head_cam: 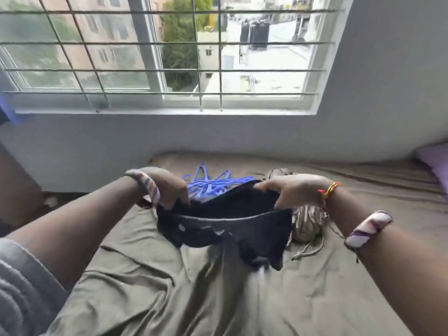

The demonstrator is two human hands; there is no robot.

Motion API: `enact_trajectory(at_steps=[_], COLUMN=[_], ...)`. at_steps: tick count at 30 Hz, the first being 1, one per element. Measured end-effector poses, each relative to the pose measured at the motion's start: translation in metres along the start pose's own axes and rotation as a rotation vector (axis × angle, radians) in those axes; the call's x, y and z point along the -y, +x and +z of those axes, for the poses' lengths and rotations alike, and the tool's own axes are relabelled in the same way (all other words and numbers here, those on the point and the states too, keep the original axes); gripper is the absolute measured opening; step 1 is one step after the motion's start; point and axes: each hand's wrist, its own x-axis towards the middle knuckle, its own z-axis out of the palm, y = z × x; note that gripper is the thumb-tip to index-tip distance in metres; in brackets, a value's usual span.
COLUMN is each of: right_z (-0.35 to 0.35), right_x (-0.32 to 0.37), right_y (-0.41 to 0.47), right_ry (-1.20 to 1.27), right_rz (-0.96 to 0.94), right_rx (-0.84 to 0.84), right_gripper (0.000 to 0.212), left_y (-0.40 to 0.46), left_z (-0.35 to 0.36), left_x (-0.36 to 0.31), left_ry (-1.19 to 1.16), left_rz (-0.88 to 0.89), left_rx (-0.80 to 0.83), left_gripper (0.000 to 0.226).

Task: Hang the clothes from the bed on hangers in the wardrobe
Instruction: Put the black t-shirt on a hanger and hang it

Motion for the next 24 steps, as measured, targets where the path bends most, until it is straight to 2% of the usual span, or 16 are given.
enact_trajectory(at_steps=[2, 3, 5, 7, 8, 11, 14, 16, 18, 22, 24], right_z=[0.024, 0.033, 0.046, 0.064, 0.076, 0.119, 0.164, 0.192, 0.217, 0.249, 0.253], right_x=[-0.004, -0.005, -0.008, -0.011, -0.011, -0.014, -0.01, -0.008, -0.008, -0.01, -0.013], right_y=[0.024, 0.037, 0.068, 0.103, 0.121, 0.178, 0.224, 0.246, 0.261, 0.278, 0.285], right_ry=[0.042, 0.049, 0.051, 0.139, 0.189, 0.346, 0.404, 0.447, 0.46, 0.494, 0.494], right_rz=[-0.088, -0.133, -0.14, -0.077, -0.028, 0.147, 0.223, 0.229, 0.243, 0.229, 0.227], right_rx=[0.201, 0.26, 0.271, 0.208, 0.142, -0.065, -0.071, -0.034, 0.021, 0.062, 0.073], right_gripper=[0.061, 0.061, 0.058, 0.056, 0.055, 0.047, 0.045, 0.046, 0.047, 0.043, 0.042], left_y=[0.018, 0.026, 0.046, 0.071, 0.089, 0.143, 0.191, 0.225, 0.26, 0.313, 0.328], left_z=[0.034, 0.051, 0.077, 0.1, 0.115, 0.15, 0.177, 0.197, 0.215, 0.243, 0.25], left_x=[0.019, 0.027, 0.05, 0.07, 0.079, 0.101, 0.12, 0.136, 0.154, 0.194, 0.207], left_ry=[-0.113, -0.182, -0.363, -0.582, -0.65, -0.682, -0.575, -0.491, -0.525, -1.024, -1.11], left_rz=[0.1, 0.132, 0.11, -0.02, -0.101, -0.331, -0.553, -0.606, -0.604, -0.708, -0.695], left_rx=[0.2, 0.233, 0.211, 0.016, -0.073, -0.309, -0.435, -0.391, -0.315, -0.288, -0.183], left_gripper=[0.047, 0.05, 0.06, 0.075, 0.076, 0.042, 0.028, 0.026, 0.033, 0.046, 0.044])
